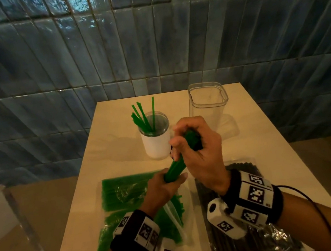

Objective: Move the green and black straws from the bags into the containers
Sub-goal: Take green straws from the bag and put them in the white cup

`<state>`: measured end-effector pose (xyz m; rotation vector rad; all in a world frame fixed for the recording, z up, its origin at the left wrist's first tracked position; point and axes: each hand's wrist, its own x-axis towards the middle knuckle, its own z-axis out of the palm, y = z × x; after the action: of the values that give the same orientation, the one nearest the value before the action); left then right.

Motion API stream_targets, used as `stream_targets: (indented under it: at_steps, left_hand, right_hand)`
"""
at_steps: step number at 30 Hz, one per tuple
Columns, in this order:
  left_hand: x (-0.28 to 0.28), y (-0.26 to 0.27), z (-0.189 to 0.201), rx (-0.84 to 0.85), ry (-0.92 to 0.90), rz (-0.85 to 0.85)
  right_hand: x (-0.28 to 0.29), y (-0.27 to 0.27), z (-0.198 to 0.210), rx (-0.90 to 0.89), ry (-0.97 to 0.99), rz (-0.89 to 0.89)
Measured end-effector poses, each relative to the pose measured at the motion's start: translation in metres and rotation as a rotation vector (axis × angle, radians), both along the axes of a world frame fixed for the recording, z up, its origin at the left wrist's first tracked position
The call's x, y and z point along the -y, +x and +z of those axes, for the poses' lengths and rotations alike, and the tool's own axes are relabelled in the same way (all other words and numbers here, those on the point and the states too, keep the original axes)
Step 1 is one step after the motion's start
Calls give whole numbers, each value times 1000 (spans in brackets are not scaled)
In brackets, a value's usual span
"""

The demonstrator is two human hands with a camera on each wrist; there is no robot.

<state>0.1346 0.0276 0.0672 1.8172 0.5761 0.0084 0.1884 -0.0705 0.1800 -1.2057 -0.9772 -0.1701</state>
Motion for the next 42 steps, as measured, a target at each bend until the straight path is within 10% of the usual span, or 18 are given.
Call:
stream_targets:
  at_steps: [12, 19, 34, 38, 42]
  left_hand:
    - [-36, 29, 17, 52, 35, 38]
    - [-88, 63, 13, 150, 280, 402]
    - [-103, 118, 2, 184, 258, 229]
    - [-105, 118, -4, 157, 241, 258]
    - [-103, 118, 3, 201, 316, 88]
  right_hand:
    - [-34, 58, 39, 26, -59, -92]
    - [-72, 120, 85, 33, 118, -247]
    - [-141, 134, -51, -52, -661, -382]
    - [-140, 133, -44, -411, -691, -132]
    - [-145, 124, -42, -197, -939, 97]
